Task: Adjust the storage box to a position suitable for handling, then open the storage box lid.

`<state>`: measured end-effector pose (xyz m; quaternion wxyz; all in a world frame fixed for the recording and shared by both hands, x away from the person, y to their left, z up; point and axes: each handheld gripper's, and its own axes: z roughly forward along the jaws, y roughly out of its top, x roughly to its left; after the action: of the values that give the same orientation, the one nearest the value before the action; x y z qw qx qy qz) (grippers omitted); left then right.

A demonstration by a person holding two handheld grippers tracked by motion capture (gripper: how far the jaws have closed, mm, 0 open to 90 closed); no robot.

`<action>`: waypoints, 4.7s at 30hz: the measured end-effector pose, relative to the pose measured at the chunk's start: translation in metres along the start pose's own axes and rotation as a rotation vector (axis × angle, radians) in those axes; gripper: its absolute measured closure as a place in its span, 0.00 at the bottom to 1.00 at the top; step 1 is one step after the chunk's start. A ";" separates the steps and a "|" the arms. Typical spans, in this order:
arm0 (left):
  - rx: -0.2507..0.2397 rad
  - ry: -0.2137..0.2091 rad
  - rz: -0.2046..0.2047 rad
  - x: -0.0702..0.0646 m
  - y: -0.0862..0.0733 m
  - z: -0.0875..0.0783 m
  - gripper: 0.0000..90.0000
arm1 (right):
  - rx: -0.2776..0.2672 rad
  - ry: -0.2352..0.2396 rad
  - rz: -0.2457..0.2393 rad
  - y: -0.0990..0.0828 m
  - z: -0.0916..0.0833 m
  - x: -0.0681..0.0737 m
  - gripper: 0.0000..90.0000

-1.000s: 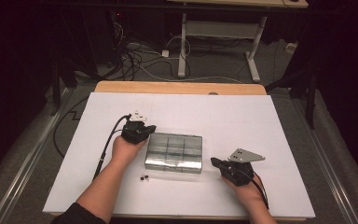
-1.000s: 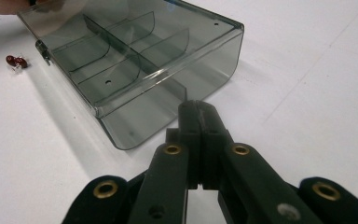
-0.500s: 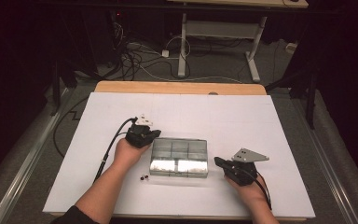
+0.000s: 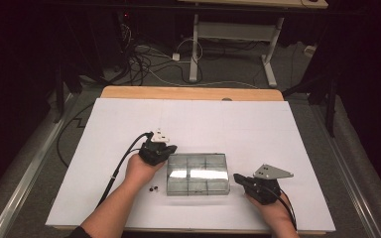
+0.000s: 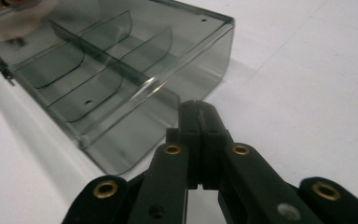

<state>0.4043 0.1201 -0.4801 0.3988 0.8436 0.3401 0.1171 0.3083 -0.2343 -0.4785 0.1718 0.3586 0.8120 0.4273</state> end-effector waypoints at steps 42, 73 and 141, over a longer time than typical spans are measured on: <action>-0.167 -0.034 -0.133 -0.014 -0.120 -0.097 0.97 | -0.019 -0.019 -0.009 -0.002 -0.003 0.020 1.00; -0.161 0.020 -0.062 -0.025 -0.122 -0.098 0.97 | -0.132 -0.021 -0.014 0.006 -0.023 0.023 1.00; -0.180 -0.088 -0.076 -0.029 -0.114 -0.089 0.97 | 0.071 0.305 -0.110 0.014 0.045 0.109 1.00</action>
<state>0.2862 0.2053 -0.5057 0.4916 0.7953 0.3419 0.0946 0.2665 -0.1236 -0.4897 0.0572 0.2505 0.8616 0.4378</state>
